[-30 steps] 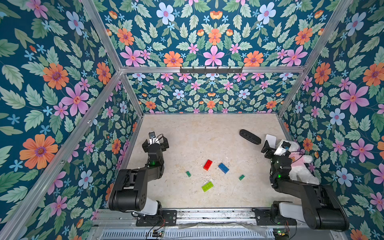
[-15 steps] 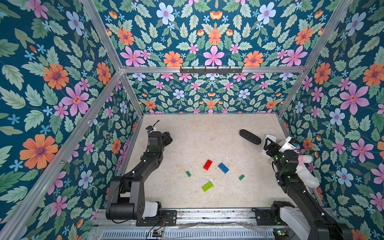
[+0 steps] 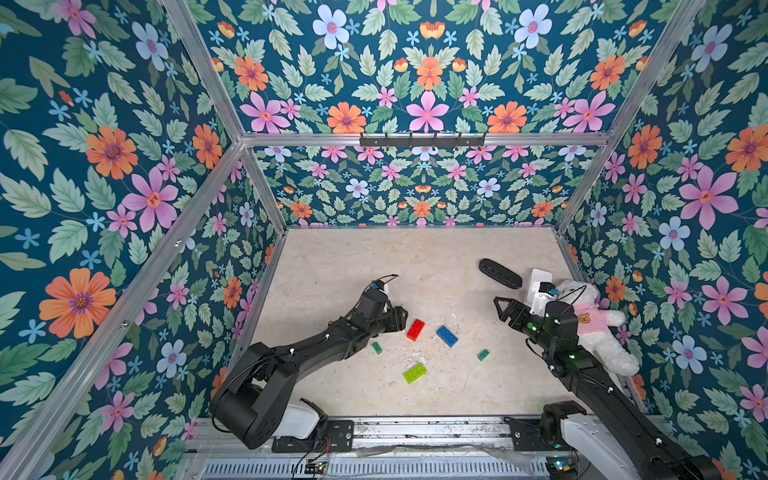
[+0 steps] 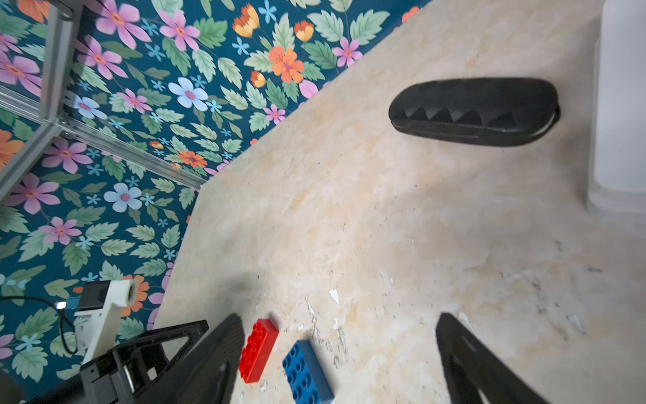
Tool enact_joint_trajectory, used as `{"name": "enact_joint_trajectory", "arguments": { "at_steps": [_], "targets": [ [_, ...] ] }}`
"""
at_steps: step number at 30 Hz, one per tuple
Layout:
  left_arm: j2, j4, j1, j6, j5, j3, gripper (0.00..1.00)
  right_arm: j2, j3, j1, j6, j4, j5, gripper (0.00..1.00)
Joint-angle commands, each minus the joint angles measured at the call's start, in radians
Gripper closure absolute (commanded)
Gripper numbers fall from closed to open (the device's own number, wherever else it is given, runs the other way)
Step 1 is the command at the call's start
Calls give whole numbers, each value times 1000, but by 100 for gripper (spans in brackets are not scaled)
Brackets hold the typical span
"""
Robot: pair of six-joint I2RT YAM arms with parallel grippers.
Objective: Assemble the number 5 with lego
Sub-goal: Adjust the lego brick at the center of the board.
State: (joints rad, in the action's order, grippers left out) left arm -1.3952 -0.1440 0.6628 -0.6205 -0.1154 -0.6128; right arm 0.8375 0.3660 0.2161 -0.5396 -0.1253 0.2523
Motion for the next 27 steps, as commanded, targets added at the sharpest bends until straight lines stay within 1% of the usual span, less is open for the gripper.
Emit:
{"name": "enact_joint_trajectory", "arguments": {
  "at_steps": [1,5,8,13,16,20,24,27],
  "targets": [
    [10,16,70,10,59,10,24,-3,-6,35,6,48,-26,12],
    [-1,29,139,22,107,7,22,5,-10,77,7,56,-49,12],
    [-42,66,169,39,155,-15,16,29,6,102,10,83,-68,12],
    [-110,89,214,50,230,-42,17,66,25,124,9,108,-86,15],
    [-139,97,231,61,237,-61,20,79,32,135,10,109,-98,15],
    [-168,107,259,75,249,-73,20,92,36,140,10,102,-101,15],
    [-186,146,261,73,291,-79,29,104,36,146,4,100,-111,16],
    [-187,151,261,86,301,-79,33,113,42,152,4,117,-118,17]
  ]
}}
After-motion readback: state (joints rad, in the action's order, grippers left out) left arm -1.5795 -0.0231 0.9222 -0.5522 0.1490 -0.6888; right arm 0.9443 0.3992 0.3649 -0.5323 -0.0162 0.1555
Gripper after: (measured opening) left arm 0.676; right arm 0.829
